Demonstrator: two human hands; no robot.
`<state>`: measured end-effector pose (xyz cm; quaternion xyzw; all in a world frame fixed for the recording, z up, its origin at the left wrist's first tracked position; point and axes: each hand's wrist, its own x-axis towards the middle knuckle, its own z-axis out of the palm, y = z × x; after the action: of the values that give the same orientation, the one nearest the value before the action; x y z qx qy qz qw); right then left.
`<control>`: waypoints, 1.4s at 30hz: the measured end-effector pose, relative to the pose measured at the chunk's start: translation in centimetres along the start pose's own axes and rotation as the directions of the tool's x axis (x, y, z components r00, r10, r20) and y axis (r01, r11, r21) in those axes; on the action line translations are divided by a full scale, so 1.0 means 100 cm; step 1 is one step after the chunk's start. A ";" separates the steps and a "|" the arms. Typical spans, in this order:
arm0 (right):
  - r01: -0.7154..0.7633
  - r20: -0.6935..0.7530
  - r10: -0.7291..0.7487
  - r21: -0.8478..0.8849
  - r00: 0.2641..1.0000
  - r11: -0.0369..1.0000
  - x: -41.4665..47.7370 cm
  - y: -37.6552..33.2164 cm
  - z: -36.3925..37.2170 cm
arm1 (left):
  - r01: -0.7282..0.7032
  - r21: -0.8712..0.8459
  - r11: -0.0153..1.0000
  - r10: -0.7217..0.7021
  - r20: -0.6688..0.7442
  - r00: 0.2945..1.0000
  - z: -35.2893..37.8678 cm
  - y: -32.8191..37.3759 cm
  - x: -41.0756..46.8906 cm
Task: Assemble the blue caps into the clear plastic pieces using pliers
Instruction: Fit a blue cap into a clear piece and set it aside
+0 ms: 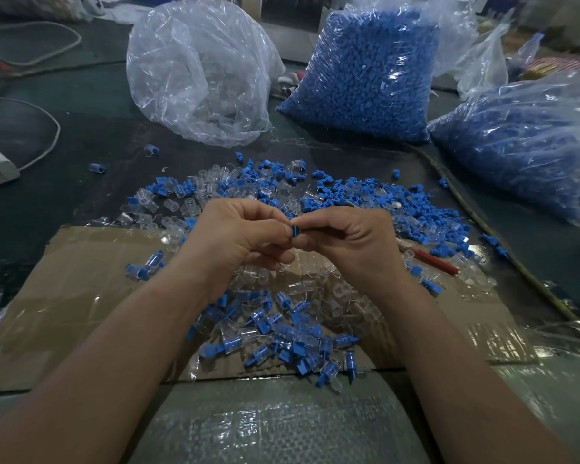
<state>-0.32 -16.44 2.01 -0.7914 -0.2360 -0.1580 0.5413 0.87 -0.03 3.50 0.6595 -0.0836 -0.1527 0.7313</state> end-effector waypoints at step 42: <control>0.001 -0.014 -0.001 -0.027 1.000 1.000 -0.001 -0.004 -0.003 | -0.010 -0.027 1.000 0.011 0.043 0.999 -0.002 0.001 -0.002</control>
<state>-0.61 -16.65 2.37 -0.7974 -0.2306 -0.1670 0.5322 0.72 0.20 3.65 0.6458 -0.1008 -0.1641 0.7388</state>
